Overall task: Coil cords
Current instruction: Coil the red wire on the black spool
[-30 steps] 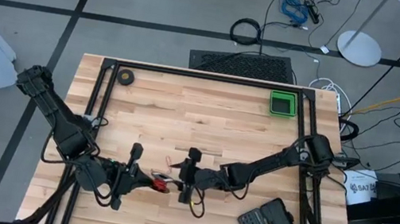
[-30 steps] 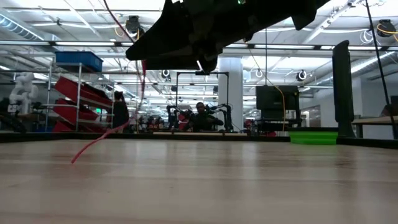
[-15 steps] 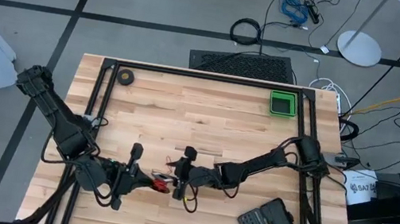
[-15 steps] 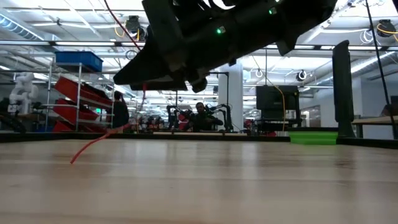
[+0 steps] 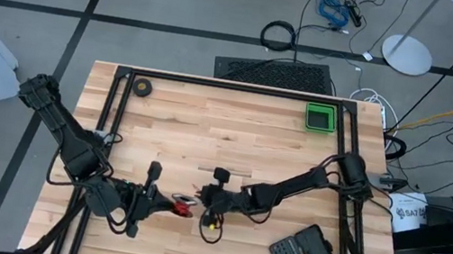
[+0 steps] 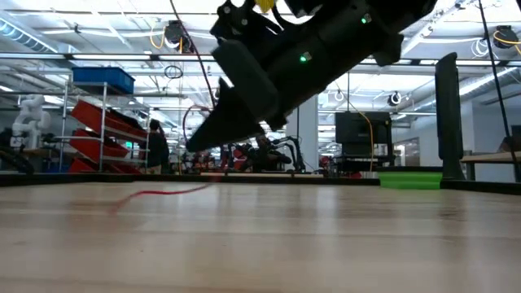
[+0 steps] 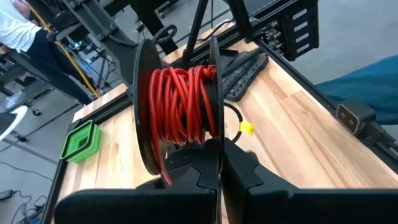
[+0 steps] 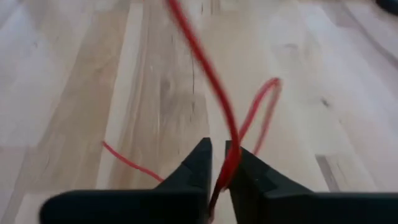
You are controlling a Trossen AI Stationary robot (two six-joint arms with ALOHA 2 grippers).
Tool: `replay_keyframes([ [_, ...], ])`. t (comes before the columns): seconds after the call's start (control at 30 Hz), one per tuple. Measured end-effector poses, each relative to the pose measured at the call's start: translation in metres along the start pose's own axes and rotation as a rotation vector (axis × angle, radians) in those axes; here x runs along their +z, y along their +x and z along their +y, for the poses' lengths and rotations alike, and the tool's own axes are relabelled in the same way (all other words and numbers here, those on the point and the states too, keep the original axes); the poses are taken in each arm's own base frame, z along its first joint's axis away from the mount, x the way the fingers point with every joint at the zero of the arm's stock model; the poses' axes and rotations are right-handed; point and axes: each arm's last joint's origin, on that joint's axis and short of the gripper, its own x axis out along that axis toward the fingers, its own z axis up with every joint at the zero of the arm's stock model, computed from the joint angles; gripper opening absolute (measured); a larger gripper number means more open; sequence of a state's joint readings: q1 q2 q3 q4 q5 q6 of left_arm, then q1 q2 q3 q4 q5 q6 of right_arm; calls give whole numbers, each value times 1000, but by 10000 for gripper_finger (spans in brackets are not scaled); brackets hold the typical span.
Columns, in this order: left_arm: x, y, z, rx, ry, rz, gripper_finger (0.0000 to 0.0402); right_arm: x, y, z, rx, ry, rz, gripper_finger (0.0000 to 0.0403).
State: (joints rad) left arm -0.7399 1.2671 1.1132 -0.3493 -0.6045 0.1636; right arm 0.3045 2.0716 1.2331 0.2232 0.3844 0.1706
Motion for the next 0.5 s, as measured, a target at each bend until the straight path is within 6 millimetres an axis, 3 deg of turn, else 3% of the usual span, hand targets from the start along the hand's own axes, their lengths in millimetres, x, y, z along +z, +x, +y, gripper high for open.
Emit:
replay_keyframes([
  [0.13,0,0,0,4,1,2,6,1,-8,0,25,-17,50,3],
  [0.5,-1,0,0,5,4,6,6,-5,-17,-4,11,-14,187,1],
])
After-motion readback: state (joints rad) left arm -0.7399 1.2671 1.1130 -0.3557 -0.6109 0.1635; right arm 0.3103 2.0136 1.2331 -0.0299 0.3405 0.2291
